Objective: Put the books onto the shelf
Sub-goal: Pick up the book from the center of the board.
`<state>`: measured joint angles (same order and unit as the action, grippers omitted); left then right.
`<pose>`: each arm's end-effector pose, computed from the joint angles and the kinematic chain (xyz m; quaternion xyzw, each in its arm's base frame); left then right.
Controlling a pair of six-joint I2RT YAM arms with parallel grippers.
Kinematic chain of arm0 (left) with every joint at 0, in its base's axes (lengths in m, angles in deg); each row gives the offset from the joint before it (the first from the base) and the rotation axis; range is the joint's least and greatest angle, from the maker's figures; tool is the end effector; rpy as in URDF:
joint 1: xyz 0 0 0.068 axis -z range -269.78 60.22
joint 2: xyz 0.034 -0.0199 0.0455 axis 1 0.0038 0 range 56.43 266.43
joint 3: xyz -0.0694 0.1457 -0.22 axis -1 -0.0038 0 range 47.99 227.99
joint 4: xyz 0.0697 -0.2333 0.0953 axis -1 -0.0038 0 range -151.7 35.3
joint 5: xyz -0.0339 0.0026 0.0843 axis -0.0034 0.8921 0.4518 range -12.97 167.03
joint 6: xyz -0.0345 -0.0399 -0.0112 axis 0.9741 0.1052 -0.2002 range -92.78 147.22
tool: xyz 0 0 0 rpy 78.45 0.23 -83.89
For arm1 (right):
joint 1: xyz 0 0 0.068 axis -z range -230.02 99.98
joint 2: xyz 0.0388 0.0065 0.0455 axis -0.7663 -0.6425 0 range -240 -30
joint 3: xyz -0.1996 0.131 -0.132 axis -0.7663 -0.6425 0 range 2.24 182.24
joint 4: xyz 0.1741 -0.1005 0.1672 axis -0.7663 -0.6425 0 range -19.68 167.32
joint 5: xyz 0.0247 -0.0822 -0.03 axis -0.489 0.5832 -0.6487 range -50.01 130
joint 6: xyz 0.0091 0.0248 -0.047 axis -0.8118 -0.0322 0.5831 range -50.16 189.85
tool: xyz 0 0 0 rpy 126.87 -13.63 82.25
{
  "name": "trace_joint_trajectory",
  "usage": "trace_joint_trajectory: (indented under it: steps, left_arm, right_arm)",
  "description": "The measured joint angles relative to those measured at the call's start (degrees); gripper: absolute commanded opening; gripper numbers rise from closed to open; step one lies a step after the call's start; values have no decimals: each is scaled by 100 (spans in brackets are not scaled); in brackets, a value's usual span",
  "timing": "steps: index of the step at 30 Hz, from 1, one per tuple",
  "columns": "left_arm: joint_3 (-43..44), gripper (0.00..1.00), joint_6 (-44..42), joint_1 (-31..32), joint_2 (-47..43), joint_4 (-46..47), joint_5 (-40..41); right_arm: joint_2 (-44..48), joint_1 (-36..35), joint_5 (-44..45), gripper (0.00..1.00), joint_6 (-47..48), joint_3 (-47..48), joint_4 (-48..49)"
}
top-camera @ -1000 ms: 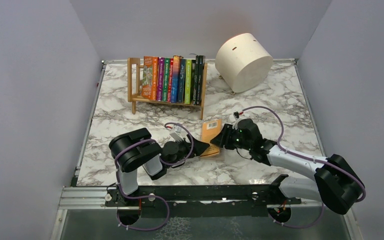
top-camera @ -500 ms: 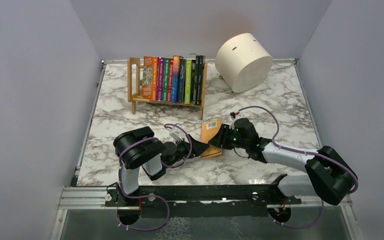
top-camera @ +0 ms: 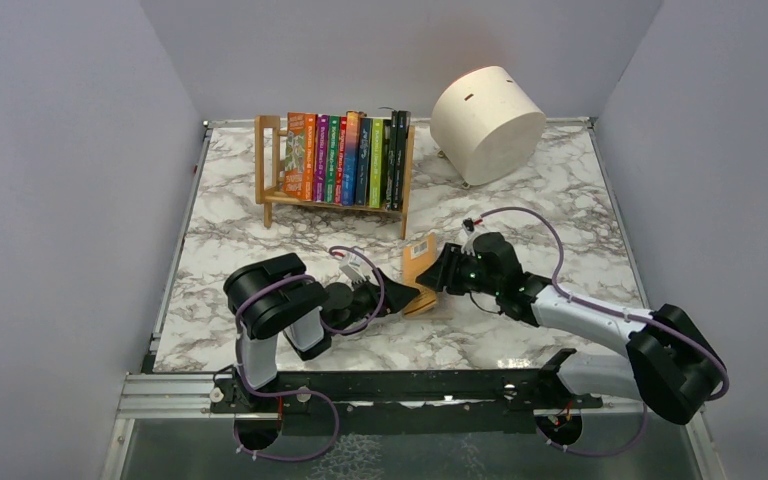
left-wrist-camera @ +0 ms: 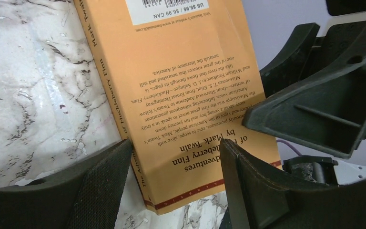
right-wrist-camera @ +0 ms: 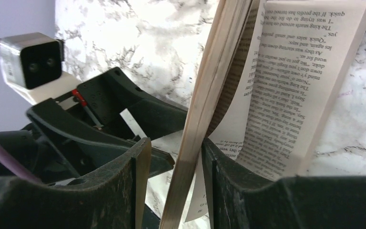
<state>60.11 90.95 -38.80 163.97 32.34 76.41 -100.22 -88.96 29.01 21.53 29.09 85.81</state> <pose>0.1536 -0.1902 0.0997 -0.0805 0.7526 -0.5525 0.3491 0.1818 0.1558 0.1750 0.0279 0.8831 0.3792 0.2748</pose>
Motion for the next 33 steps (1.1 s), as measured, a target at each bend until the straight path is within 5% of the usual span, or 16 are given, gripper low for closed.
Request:
trace_joint_trajectory:
  steps: [18, 33]
  left_arm:
    - [52, 61, -74, 0, -251, -337, -48]
    - [63, 61, -133, -4, -306, -485, -94]
  right_arm:
    - [142, 0, -52, 42, 94, 258, -184]
    - [-702, 2, -214, 48, 101, 251, 308]
